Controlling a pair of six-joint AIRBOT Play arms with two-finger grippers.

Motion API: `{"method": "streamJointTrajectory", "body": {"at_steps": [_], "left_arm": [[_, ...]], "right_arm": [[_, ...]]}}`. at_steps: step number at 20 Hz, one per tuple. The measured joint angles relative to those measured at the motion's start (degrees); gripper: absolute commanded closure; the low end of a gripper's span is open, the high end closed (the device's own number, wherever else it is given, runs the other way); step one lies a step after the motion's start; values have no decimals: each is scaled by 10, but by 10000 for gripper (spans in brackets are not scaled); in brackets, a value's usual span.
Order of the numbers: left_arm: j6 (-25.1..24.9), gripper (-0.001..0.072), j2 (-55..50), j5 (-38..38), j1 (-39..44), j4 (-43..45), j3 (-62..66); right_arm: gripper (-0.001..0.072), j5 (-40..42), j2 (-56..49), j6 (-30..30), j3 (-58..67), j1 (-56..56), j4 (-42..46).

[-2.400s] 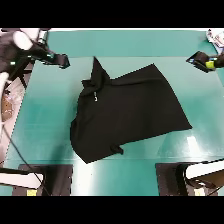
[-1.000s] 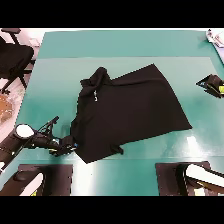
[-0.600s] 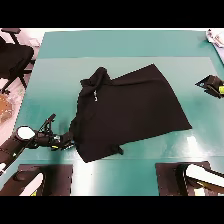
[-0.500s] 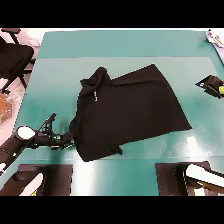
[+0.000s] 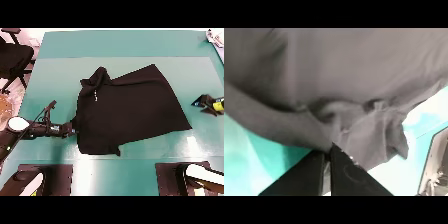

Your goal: Fold the shirts.

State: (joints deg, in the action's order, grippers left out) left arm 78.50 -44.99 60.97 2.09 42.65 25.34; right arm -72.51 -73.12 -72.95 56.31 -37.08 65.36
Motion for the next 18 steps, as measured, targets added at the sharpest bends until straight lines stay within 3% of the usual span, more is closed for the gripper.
{"method": "streamJointTrajectory", "body": {"at_steps": [5, 8, 12, 13, 16, 18], "left_arm": [[-8, 683, 0, 1, 0, 21, 36], [-9, 682, 0, -5, 0, 30, 42], [-10, 682, 0, -8, 0, 34, 44], [-10, 682, 0, -8, 0, 35, 45], [-10, 683, 0, -8, 0, 36, 45], [-10, 683, 0, -8, 0, 36, 46]], "right_arm": [[33, -3, 0, -4, -87, -31, 15], [131, -9, 1, -2, -117, -38, 13], [150, -19, 1, 2, -144, -41, 7], [241, -29, 0, 2, -154, -41, 2], [684, -23, -2, 12, -176, -41, -1], [686, -17, 0, 26, -183, -41, -19]]}}
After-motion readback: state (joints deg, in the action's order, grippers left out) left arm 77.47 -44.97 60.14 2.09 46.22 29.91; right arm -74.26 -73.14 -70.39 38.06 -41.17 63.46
